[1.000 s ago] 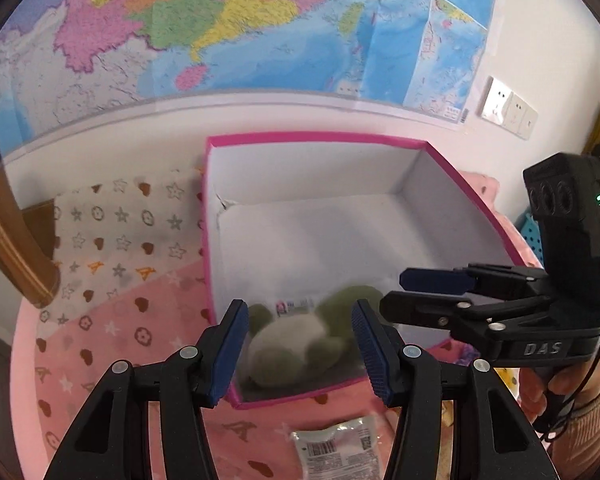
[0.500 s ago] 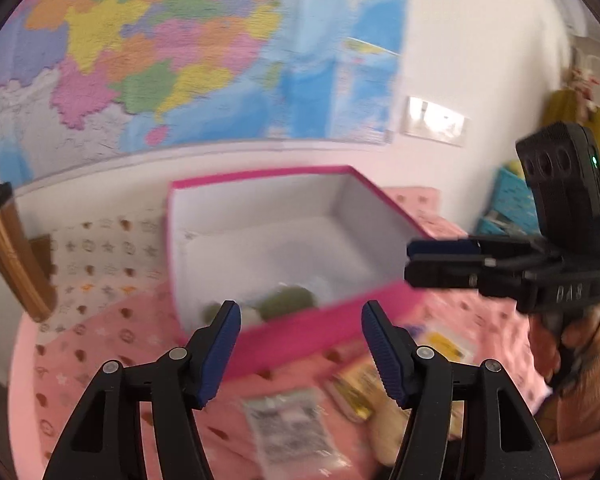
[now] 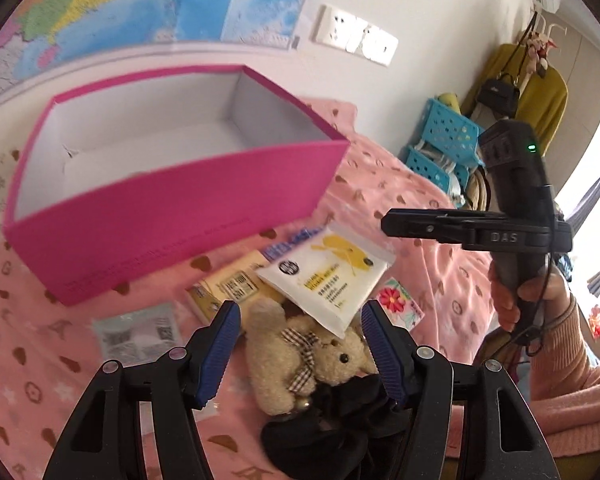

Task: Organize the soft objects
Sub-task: 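Reach the left tool to the white hygiene wet-wipe pack and grasp it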

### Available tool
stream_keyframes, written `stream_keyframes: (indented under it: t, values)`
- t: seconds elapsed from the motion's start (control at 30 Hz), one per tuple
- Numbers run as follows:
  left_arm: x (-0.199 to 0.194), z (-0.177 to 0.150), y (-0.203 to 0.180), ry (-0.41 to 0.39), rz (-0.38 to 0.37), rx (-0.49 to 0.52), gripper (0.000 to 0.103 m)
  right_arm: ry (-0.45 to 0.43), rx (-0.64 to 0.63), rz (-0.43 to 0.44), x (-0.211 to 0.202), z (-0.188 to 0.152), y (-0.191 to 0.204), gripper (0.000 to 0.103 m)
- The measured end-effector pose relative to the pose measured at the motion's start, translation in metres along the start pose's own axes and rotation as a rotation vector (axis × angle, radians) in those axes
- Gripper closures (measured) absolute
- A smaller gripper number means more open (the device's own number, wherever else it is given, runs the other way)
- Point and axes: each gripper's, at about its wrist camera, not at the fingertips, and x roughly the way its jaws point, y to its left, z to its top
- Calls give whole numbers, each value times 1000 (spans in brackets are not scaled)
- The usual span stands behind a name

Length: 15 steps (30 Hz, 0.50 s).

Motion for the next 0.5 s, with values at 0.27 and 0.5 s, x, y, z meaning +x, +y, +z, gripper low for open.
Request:
stream_keyframes:
  t: [0.27,0.5]
  values:
    - [24,-6,-7,78,-45,1,39,64,86,48,26,-16,-30,46]
    - [32,0,-9,105,-83,-5,42,95,118,102,41,-21,-38,48]
